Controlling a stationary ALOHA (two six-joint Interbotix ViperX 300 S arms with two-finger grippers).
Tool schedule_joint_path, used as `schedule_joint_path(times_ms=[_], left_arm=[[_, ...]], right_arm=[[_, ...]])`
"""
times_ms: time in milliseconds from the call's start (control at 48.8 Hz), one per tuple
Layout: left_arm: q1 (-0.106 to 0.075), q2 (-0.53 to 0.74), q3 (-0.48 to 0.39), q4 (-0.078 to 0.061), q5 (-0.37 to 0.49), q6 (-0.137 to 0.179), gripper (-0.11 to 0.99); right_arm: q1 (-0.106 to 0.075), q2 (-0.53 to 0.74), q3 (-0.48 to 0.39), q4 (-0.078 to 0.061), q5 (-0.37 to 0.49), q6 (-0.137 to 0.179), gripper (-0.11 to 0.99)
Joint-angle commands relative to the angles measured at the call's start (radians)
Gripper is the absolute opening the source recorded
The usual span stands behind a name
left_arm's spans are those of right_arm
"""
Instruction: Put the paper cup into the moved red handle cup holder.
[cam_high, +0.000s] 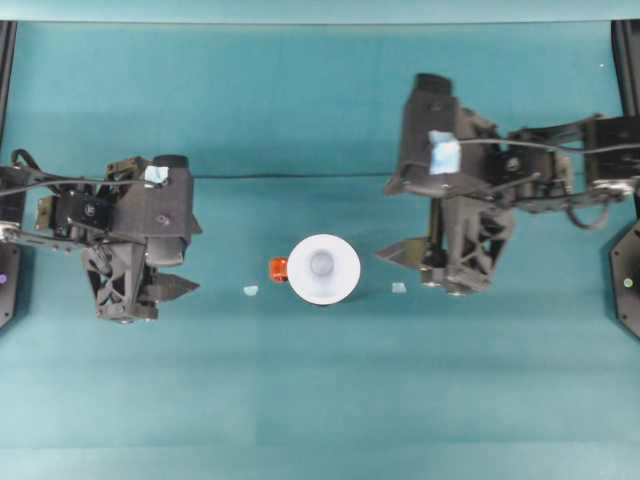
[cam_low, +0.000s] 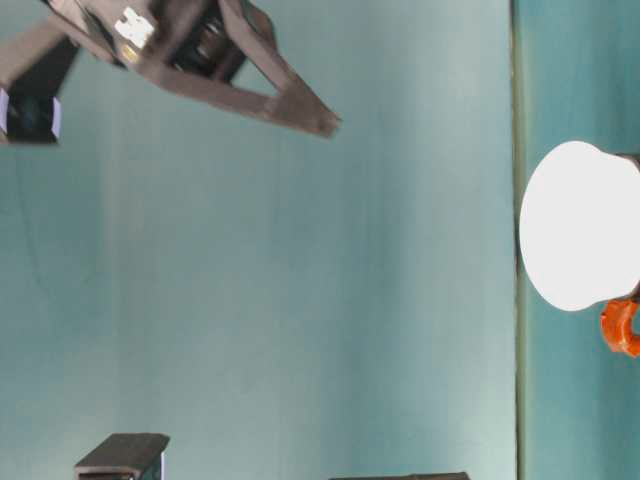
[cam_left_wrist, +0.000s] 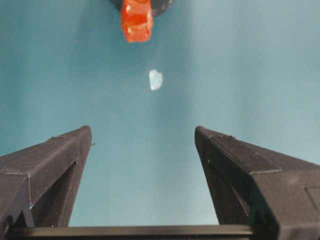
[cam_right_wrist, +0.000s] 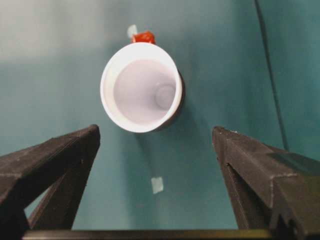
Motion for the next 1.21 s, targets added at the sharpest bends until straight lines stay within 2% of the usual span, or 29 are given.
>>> schedule_joint_path(times_ms=[0, 819, 1188], left_arm=[[-0.002, -0.012, -0.008, 0.002, -0.003, 0.0, 0.88], [-0.002, -0.015, -0.006, 0.002, -0.003, 0.0, 0.88], [-0.003, -0.015, -0.006, 0.0, -0.003, -0.002, 0.88]], right_arm=[[0.005, -0.031, -0.002, 0.002, -0.003, -0.006, 0.87], [0.005, -0.172, 0.1, 0.002, -0.008, -0.006, 0.87], [0.005, -0.192, 0.12, 0.002, -0.018, -0.003, 0.87]])
